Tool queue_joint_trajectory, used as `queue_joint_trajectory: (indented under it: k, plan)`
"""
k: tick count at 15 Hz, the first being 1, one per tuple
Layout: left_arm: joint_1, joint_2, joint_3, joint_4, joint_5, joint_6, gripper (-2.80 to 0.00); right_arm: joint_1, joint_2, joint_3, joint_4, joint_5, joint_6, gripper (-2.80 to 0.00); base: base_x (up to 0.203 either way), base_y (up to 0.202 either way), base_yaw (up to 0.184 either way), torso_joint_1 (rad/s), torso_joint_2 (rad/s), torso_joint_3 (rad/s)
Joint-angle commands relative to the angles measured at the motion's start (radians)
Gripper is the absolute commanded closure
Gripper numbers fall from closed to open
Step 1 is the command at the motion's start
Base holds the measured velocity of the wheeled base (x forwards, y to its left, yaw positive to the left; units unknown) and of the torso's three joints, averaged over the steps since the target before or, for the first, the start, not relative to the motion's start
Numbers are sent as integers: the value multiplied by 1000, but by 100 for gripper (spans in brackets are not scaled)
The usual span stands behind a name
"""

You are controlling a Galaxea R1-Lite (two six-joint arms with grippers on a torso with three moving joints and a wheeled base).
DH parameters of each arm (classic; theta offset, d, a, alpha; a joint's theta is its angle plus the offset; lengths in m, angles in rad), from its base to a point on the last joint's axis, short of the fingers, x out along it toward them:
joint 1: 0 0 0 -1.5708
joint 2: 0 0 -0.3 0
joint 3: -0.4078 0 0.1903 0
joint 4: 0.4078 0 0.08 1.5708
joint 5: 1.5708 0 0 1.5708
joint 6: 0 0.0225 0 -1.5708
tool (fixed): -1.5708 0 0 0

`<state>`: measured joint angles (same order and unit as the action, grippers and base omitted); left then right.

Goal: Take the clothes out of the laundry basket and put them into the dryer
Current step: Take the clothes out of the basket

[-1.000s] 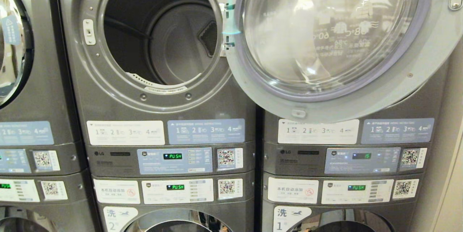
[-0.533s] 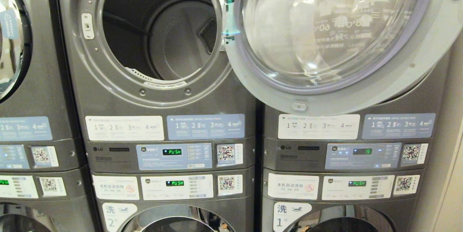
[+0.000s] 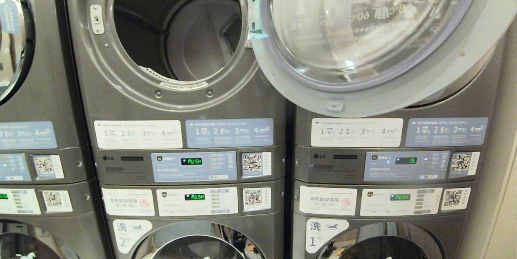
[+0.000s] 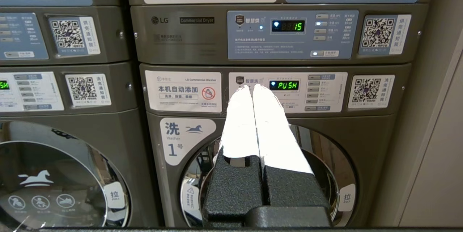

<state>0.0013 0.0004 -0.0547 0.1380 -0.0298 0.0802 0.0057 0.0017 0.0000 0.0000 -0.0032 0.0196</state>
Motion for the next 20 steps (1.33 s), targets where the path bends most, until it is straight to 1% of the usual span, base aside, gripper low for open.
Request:
queue_joint_trajectory:
  k: [1, 15, 20]
  plan:
    - [0, 0, 1, 2, 1, 1, 0, 0, 0, 0, 0, 0, 0, 0, 0, 0, 0, -139, 325, 176]
    - [0, 0, -1, 2, 1, 1, 0, 0, 1, 0, 0, 0, 0, 0, 0, 0, 0, -152, 340, 186]
    - [0, 0, -1, 2, 0, 1, 0, 0, 1, 0, 0, 0, 0, 0, 0, 0, 0, -218, 518, 289]
